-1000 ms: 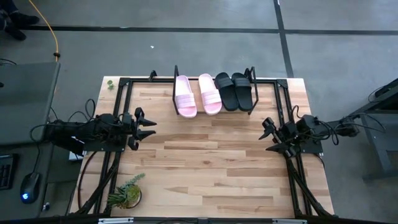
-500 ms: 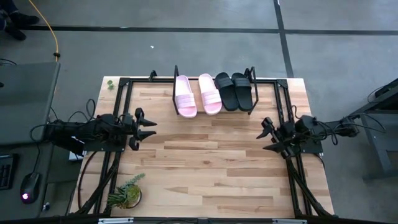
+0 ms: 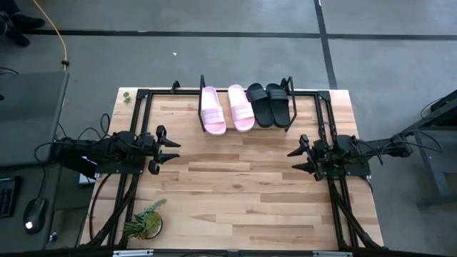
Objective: Pick and place slides into the shelf
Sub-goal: Return to Home Position
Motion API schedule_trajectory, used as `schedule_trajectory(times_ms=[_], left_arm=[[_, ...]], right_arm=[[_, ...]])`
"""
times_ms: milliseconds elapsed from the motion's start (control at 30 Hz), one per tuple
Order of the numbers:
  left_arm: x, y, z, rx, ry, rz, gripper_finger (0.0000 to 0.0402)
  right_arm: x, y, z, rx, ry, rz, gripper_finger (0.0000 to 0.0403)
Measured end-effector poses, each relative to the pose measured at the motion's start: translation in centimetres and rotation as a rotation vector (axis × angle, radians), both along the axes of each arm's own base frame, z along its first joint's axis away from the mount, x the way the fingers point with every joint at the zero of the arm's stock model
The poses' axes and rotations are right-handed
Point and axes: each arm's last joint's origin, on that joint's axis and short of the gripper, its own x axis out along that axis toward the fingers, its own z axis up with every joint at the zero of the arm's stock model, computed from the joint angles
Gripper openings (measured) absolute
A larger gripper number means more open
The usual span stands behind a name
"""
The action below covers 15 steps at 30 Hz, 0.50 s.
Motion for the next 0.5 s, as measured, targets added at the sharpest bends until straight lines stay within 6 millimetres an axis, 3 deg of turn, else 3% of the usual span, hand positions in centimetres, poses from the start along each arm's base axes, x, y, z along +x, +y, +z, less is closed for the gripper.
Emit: schedule_trajectory(times_ms=[500], left_arm=[[0.00, 0.00, 0.01, -0.004, -0.001, 0.000, 0.0168]], right_arm=[[0.01, -0.02, -0.02, -0.033, -0.007, -0.007, 0.0224]])
